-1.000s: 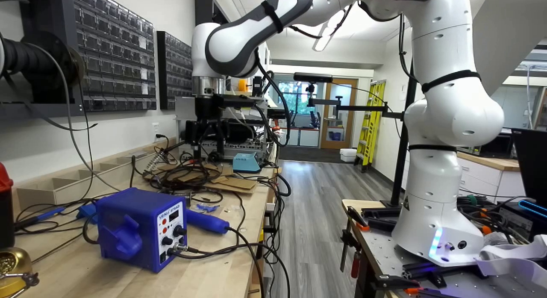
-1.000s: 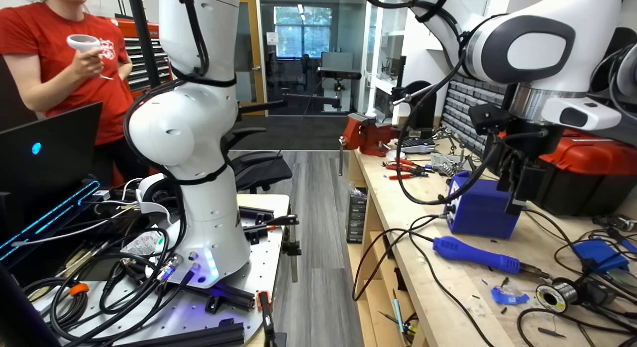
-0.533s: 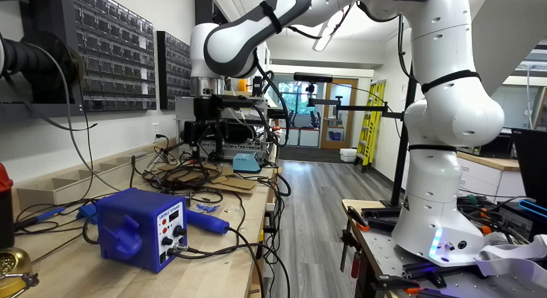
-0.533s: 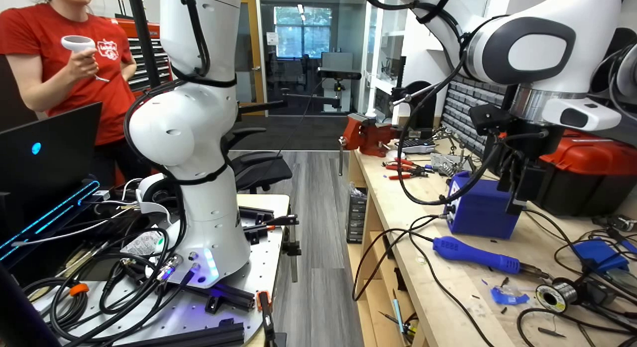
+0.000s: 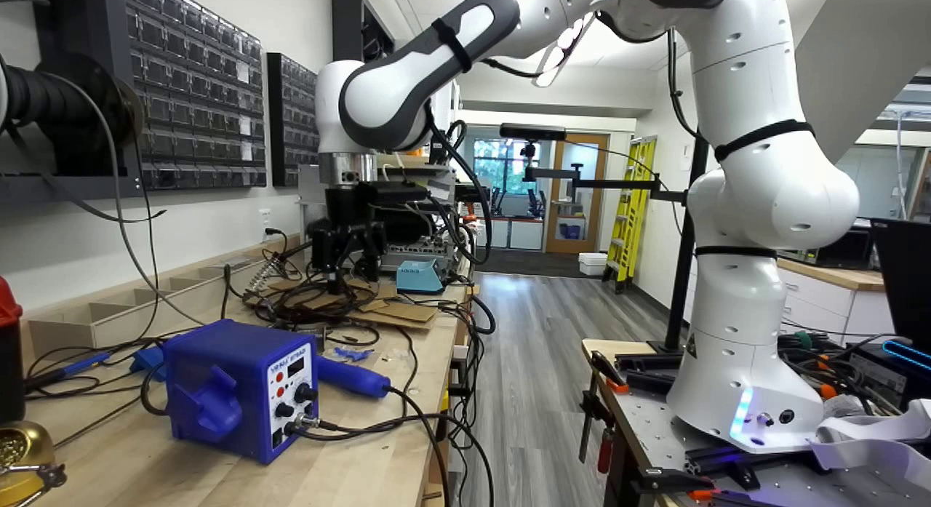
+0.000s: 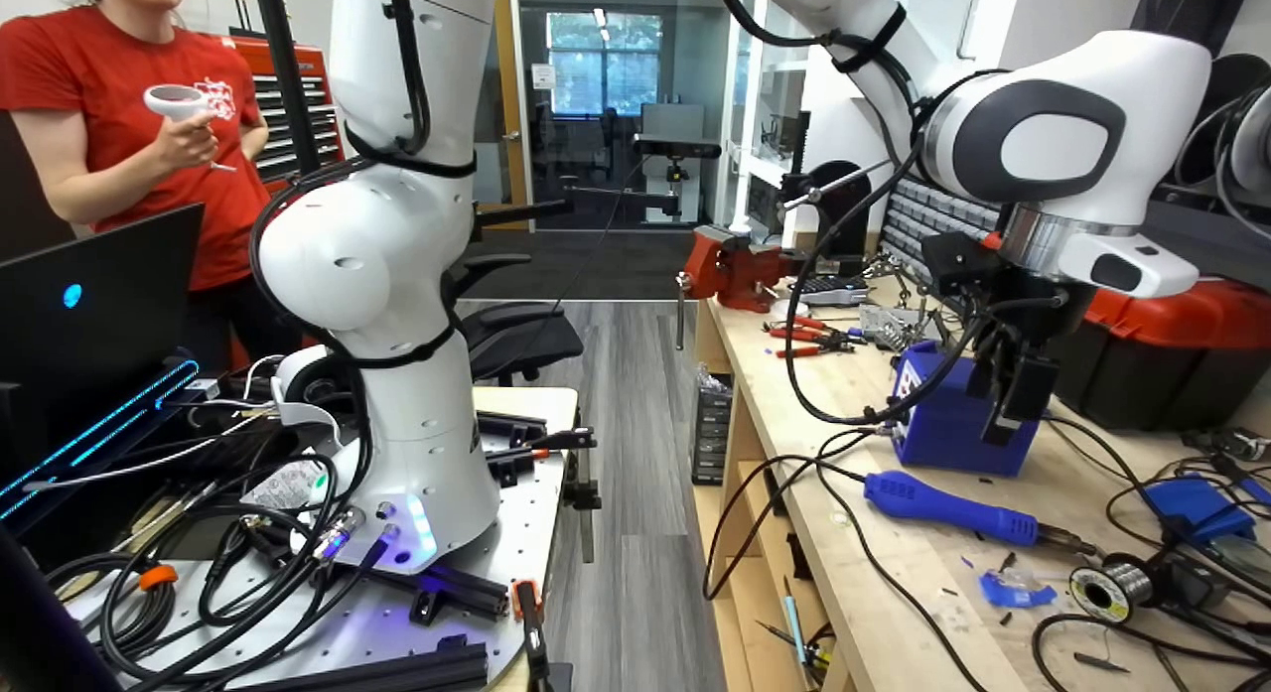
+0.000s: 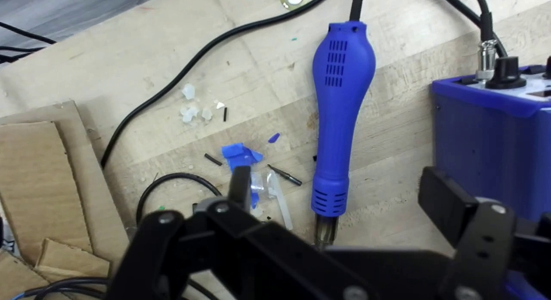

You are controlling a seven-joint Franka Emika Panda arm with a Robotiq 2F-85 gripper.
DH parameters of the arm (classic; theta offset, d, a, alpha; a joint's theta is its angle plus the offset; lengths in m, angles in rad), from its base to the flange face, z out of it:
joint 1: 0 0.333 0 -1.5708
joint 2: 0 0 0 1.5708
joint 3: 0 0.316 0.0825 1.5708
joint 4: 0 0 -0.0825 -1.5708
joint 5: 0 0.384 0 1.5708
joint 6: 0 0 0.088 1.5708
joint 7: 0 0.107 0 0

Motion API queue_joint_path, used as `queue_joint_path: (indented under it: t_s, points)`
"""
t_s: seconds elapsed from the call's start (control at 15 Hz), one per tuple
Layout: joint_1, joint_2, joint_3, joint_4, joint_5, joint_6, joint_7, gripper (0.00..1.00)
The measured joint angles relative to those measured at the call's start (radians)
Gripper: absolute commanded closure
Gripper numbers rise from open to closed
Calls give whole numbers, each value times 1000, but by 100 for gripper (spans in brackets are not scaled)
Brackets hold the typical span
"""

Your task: Take the blue object to your right and position it onto the blue object on your left

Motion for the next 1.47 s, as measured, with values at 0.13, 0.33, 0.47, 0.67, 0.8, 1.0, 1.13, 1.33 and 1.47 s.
queue_joint_path:
  t_s: [0.13, 0.33, 0.47, 0.67, 0.8, 1.0, 1.13, 1.33, 1.47]
  points:
    - [1, 13, 6, 0, 11, 0, -15, 0]
    - [2, 30, 9, 0, 12, 10, -16, 0]
    - [2, 44, 9, 0, 12, 27, -14, 0]
    - [5, 69, 9, 0, 12, 64, -7, 0]
    - [13, 87, 8, -1, 12, 91, -4, 0]
    - [31, 116, 7, -3, 9, 125, 3, 0]
    - [43, 133, 6, -4, 5, 142, 3, 0]
    - [57, 156, 2, -6, -5, 172, 3, 0]
    - [60, 170, 0, -6, -8, 190, 3, 0]
